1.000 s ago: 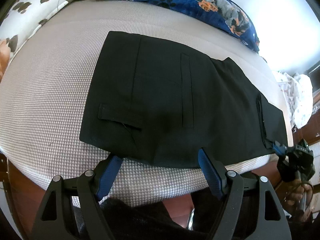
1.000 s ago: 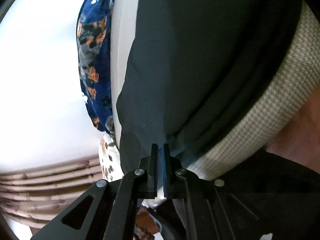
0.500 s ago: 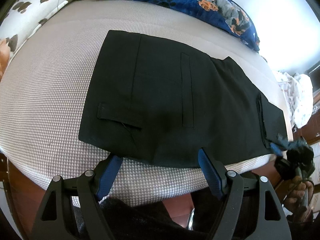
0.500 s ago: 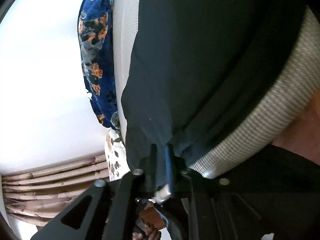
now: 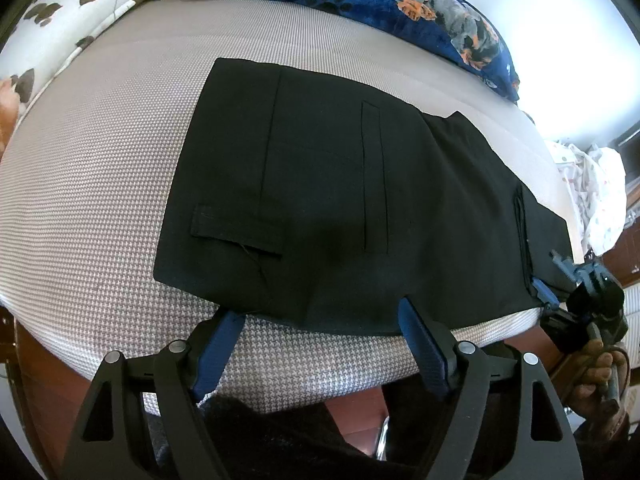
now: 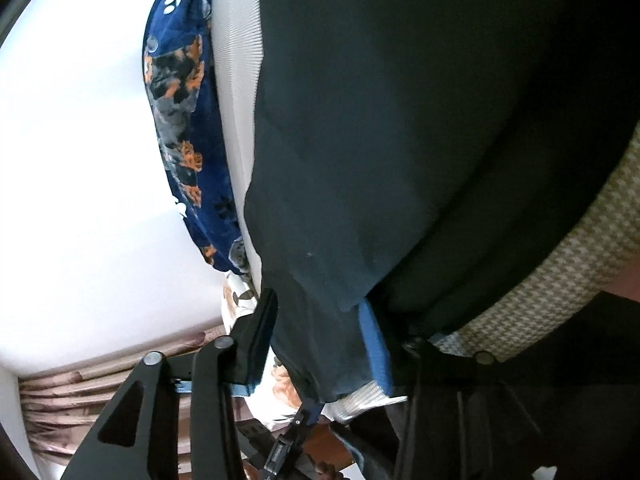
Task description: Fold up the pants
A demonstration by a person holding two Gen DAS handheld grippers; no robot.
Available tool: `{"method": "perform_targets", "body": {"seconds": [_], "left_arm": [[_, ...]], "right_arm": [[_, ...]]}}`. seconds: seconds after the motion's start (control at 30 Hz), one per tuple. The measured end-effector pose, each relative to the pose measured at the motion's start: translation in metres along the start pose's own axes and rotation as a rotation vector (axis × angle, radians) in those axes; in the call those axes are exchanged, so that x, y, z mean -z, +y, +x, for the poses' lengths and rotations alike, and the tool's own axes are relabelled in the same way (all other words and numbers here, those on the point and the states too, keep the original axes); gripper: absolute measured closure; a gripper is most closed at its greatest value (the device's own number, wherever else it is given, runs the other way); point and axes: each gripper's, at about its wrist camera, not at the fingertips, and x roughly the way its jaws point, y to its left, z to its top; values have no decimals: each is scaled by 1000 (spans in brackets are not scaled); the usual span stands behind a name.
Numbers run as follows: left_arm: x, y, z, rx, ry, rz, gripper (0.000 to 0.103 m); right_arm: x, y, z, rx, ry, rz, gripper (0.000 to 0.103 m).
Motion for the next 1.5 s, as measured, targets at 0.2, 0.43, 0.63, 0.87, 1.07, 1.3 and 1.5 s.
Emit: {"method": "perform_targets", "body": {"seconds": [0.2, 0.43, 0.63, 0.87, 1.07, 1.3, 1.5], "left_arm": [[0, -1, 1, 0, 6, 0, 24], [0, -1, 1, 4, 9, -8, 24], [1, -3, 1, -2, 12, 4, 24], [0, -3, 1, 3, 14, -2, 24], [-9, 16, -16, 39, -3, -55, 24], [-18, 74, -50, 127, -96, -186, 24], [-21, 89, -44, 212, -60, -130, 24]], "right_arm": [[-3, -11, 0, -1, 17, -4, 99], [8, 3, -9, 53, 56, -131, 99], [7, -4, -8, 75, 59, -134, 99], [4, -6, -4, 83, 73, -117, 101], [0, -12, -4, 51, 94, -79, 100], [6, -11, -4, -6, 142, -61, 68], [31, -3, 3, 14, 242, -128, 53]]}}
